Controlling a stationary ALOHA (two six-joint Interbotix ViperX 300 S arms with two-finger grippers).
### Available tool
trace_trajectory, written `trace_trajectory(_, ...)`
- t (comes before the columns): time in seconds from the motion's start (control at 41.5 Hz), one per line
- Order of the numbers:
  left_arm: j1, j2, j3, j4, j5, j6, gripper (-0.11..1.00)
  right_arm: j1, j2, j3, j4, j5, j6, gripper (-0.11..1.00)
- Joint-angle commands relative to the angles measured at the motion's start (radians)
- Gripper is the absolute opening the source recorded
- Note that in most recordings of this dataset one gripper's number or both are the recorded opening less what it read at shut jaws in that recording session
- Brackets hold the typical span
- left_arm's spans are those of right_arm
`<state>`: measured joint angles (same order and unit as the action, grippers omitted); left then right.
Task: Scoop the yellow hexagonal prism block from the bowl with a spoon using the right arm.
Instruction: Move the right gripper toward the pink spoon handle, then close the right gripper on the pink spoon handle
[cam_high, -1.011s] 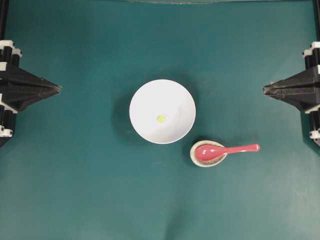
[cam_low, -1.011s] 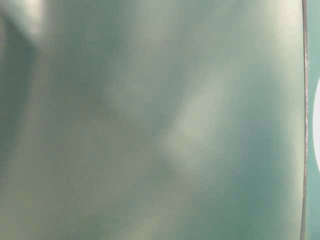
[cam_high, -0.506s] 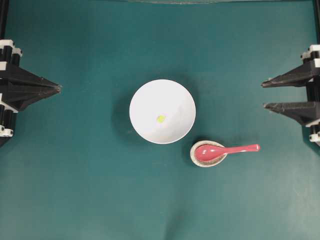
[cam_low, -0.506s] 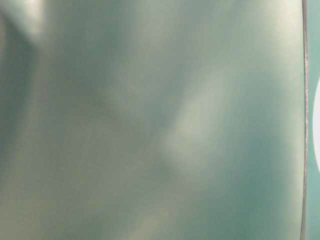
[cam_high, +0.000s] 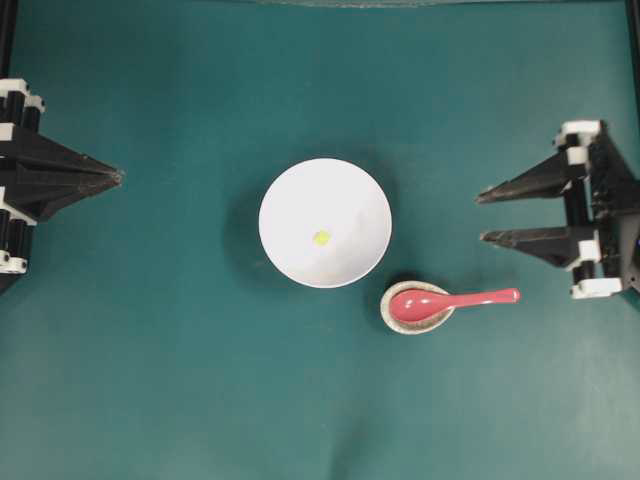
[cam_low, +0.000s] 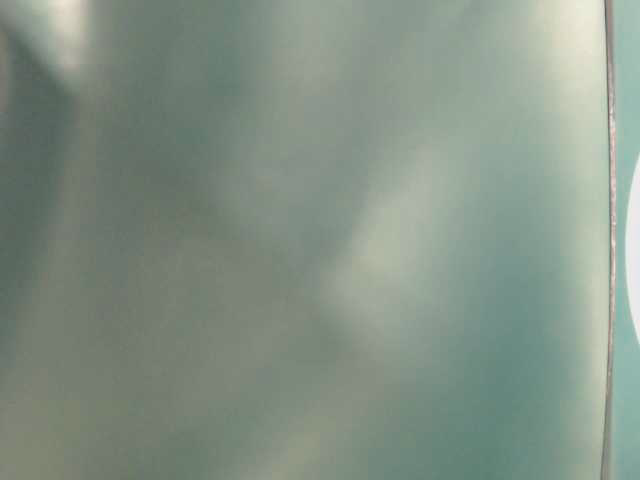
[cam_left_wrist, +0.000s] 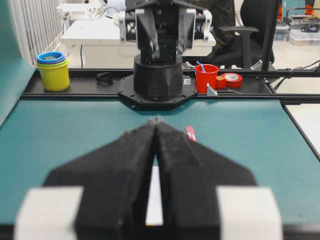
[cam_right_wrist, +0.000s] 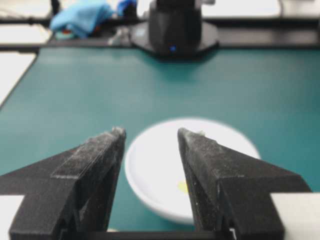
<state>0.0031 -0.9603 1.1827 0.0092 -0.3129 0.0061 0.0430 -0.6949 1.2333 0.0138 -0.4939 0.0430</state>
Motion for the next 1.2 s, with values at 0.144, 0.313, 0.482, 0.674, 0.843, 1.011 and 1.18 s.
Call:
trace_trajectory(0.144, 0.002, 0.011, -0.012, 0.002, -0.003, 0.003, 0.0, 0.034, 0.115, 0.08, 0.005, -0.238, 0.063, 0.52)
trace_trajectory(0.313, 0.003, 0.011, -0.012, 0.002, -0.003, 0.005, 0.0, 0.077, 0.229, 0.158, 0.025, -0.451, 0.1, 0.52)
trace_trajectory(0.482, 0.003, 0.011, -0.011, 0.003, -0.002, 0.005, 0.0, 0.14, 0.38, 0.198, 0.083, -0.618, 0.112, 0.52)
trace_trajectory(0.674, 0.003, 0.011, -0.009, 0.002, -0.002, 0.005, 0.0, 0.227, 0.584, 0.198, 0.183, -0.758, 0.114, 0.52)
trace_trajectory(0.843, 0.003, 0.011, -0.009, 0.003, 0.003, 0.005, 0.0, 0.334, 0.738, 0.176, 0.278, -0.868, 0.114, 0.52)
trace_trajectory(1.011, 0.003, 0.011, -0.009, 0.003, 0.011, 0.005, 0.0, 0.411, 0.85, 0.143, 0.334, -0.905, 0.114, 0.52)
trace_trajectory(1.18, 0.003, 0.011, -0.008, 0.002, 0.011, 0.005, 0.0, 0.443, 0.888, 0.133, 0.351, -0.9, 0.114, 0.52)
